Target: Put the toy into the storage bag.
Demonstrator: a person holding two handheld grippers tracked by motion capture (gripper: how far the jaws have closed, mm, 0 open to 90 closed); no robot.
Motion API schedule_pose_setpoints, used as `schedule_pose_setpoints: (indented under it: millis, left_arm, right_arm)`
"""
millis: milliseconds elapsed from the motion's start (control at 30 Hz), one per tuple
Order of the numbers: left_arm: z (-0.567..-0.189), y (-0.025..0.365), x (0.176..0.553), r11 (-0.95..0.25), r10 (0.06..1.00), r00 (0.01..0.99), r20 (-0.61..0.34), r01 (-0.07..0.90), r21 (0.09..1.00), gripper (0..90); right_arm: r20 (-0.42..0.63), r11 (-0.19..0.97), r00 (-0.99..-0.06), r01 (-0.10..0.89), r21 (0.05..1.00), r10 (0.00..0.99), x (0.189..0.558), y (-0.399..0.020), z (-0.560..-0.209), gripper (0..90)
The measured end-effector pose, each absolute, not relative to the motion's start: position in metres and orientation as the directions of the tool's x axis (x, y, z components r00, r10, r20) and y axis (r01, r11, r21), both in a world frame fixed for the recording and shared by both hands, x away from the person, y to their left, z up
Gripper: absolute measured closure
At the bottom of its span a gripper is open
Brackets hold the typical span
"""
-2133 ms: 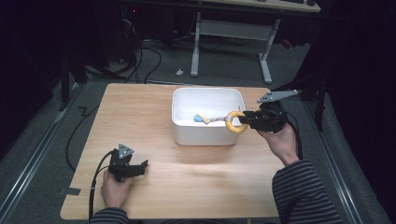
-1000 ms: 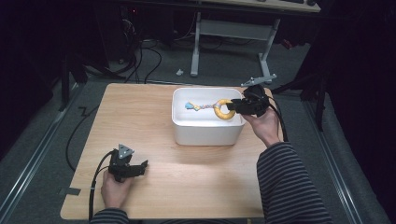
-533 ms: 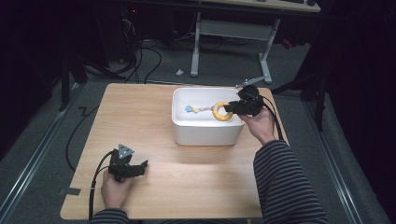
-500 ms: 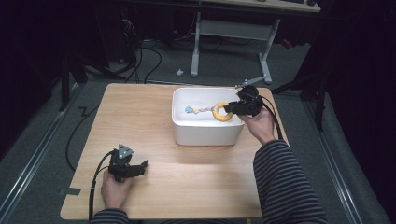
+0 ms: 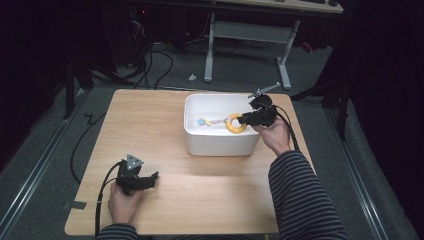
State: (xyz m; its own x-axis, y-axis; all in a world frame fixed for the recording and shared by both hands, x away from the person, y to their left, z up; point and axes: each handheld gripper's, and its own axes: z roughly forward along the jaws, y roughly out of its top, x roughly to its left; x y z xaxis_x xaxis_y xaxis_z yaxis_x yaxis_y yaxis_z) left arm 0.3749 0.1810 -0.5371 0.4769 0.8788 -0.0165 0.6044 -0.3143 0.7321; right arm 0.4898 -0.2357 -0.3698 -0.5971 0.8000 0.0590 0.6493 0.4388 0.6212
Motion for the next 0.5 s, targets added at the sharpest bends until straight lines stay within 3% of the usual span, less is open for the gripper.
schedule_pose_setpoints:
  millis: [500]
  left_arm:
    - [-0.537, 0.181, 0.375, -0.315, 0.878, 0.478, -0.017, 0.605, 0.731, 17.4]
  right_arm:
    - [0.05, 0.487, -0.609, 0.678, 0.551, 0.792, 0.492, -0.227, -0.383, 69.7]
